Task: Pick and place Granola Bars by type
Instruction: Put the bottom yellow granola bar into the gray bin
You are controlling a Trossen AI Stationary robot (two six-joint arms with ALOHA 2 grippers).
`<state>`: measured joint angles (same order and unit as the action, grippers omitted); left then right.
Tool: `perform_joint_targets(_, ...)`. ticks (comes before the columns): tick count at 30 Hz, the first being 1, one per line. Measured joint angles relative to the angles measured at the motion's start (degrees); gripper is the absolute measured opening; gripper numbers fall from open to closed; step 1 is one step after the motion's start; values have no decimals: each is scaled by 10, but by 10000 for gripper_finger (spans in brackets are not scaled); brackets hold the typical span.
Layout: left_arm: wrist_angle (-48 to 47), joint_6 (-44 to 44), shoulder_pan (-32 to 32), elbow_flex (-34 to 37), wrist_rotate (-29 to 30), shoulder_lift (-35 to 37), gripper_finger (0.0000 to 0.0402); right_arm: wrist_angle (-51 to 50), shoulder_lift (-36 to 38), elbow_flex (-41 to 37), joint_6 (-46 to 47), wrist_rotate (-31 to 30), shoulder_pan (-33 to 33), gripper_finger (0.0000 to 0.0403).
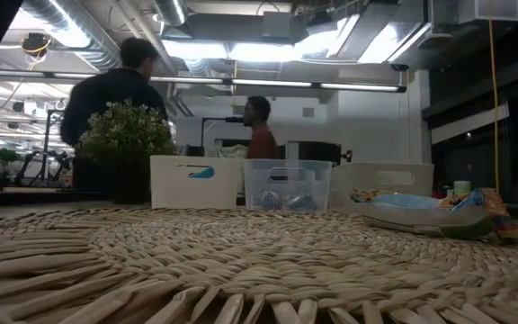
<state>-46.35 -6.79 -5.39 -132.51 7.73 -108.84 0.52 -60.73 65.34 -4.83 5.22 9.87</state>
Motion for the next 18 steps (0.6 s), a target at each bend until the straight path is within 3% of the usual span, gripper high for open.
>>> perform_joint_targets(3, 3, 0, 0, 0, 0, 1, 29, 1, 0, 0, -2, 2, 0, 41)
perform_joint_targets(12, -4, 2, 2, 0, -21, 0, 36, -5, 3, 0, -1, 5, 0, 37)
perform_joint_targets(18, -40, 34, 0, 0, -30, 8, 105, -39, 13, 16, -7, 6, 0, 29)
